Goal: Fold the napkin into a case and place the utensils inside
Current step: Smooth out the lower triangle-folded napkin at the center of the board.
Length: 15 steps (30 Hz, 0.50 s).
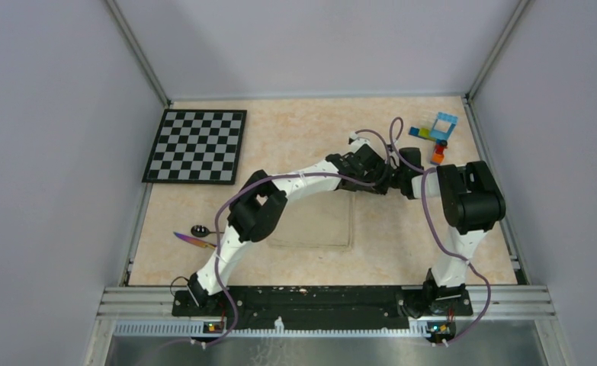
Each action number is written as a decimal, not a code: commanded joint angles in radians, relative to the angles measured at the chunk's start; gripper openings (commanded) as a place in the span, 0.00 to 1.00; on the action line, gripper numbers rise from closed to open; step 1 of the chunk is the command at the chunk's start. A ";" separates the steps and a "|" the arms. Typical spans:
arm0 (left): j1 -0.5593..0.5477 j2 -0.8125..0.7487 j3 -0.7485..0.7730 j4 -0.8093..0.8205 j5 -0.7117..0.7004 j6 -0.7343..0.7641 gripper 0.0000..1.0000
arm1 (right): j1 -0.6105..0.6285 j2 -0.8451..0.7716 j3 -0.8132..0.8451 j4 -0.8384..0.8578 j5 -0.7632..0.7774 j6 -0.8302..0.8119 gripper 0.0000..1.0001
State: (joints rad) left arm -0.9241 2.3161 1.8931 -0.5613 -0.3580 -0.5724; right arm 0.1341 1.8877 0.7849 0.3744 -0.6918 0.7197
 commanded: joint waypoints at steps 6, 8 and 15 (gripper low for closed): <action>0.001 -0.162 -0.113 0.122 0.032 -0.003 0.00 | -0.001 0.017 -0.010 0.039 -0.014 -0.001 0.00; 0.002 -0.167 -0.121 0.119 0.041 -0.015 0.00 | -0.001 0.018 -0.010 0.041 -0.012 -0.001 0.00; 0.001 -0.141 -0.118 0.127 0.083 -0.030 0.00 | 0.005 0.024 -0.007 0.047 -0.014 0.001 0.00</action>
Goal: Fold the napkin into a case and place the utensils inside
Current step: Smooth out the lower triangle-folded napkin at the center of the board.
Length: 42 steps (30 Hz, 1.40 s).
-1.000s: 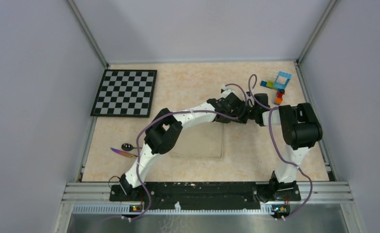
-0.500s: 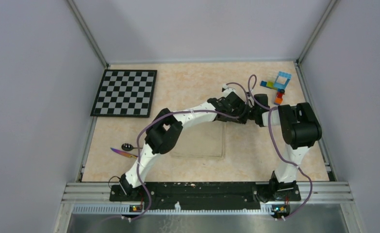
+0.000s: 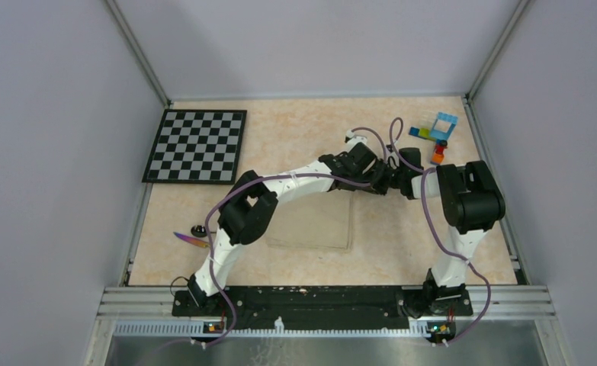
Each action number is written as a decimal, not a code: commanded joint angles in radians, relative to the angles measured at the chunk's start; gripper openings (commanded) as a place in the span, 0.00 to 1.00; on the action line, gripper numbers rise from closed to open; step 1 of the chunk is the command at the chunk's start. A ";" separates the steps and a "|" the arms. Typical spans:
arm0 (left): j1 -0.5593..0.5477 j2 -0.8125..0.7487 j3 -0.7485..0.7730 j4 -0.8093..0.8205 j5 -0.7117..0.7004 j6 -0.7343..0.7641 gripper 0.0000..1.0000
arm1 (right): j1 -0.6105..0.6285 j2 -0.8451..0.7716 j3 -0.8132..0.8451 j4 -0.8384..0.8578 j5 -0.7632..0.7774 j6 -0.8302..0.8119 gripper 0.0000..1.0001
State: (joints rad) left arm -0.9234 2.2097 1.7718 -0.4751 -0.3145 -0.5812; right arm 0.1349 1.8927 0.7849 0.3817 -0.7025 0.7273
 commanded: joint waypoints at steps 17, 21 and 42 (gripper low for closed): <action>0.000 -0.062 0.029 -0.062 0.043 -0.037 0.34 | 0.005 0.001 0.013 -0.015 0.017 -0.037 0.00; 0.001 -0.222 -0.079 -0.052 0.133 -0.048 0.50 | 0.003 -0.062 0.069 -0.197 0.102 -0.124 0.10; -0.239 -0.553 -0.747 0.216 0.242 -0.230 0.51 | 0.157 -0.760 -0.438 -0.483 0.063 -0.103 0.27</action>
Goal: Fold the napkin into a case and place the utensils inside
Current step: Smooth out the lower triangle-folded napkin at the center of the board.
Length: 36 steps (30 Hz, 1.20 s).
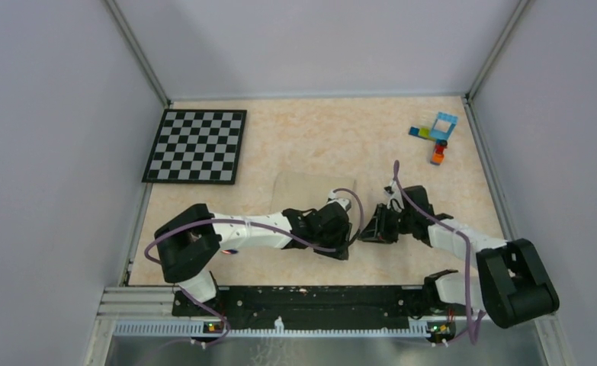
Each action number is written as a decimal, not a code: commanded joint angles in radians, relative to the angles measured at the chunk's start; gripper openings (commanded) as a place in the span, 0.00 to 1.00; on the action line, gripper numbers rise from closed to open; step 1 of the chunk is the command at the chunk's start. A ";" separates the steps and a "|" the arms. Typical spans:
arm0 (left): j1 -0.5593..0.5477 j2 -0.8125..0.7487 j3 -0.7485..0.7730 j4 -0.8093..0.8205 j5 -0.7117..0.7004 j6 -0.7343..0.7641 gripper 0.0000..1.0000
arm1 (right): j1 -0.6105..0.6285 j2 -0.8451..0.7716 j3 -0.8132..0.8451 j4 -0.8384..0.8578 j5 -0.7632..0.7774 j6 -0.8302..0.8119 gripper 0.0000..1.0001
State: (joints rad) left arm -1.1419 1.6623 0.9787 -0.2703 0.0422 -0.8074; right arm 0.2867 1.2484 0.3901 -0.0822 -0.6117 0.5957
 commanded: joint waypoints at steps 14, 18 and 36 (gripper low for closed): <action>-0.048 0.155 0.258 -0.146 -0.215 0.055 0.39 | 0.028 -0.051 -0.141 0.179 -0.165 0.073 0.25; -0.049 0.162 0.264 -0.161 -0.250 0.062 0.31 | 0.033 0.002 -0.148 0.241 -0.184 0.078 0.19; -0.049 0.214 0.294 -0.186 -0.239 0.082 0.29 | 0.035 0.129 -0.150 0.375 -0.195 0.108 0.15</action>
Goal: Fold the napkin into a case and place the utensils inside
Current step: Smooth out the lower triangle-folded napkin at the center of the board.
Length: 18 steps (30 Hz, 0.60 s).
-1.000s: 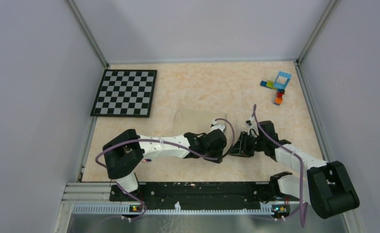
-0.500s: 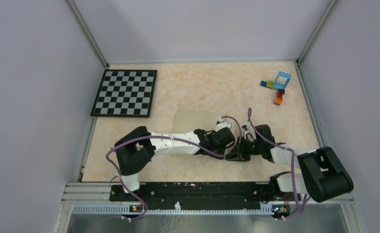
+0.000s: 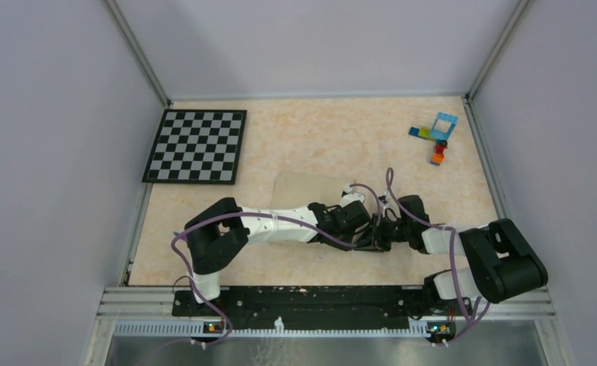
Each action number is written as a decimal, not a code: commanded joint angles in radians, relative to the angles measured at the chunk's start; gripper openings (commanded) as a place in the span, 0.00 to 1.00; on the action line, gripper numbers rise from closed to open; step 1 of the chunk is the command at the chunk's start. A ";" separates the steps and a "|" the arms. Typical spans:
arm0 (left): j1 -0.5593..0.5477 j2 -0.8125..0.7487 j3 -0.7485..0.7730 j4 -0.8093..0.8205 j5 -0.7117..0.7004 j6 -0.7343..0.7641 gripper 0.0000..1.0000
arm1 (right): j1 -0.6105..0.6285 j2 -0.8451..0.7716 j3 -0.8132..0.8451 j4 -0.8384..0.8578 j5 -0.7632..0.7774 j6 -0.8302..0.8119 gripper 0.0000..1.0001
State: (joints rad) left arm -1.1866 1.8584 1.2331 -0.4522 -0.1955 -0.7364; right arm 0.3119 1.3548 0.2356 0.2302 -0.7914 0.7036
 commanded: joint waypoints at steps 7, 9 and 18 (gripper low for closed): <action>-0.005 0.036 0.066 -0.011 0.015 0.017 0.14 | 0.015 0.075 0.005 0.108 -0.015 0.009 0.09; -0.005 0.034 0.077 -0.012 0.017 0.020 0.06 | 0.022 0.087 0.004 0.124 -0.015 0.014 0.08; -0.005 -0.001 0.087 -0.018 0.026 0.015 0.01 | 0.027 0.107 0.007 0.151 -0.008 0.024 0.04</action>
State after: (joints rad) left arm -1.1870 1.8915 1.2949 -0.4667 -0.1696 -0.7261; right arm 0.3275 1.4513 0.2356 0.3363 -0.8108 0.7376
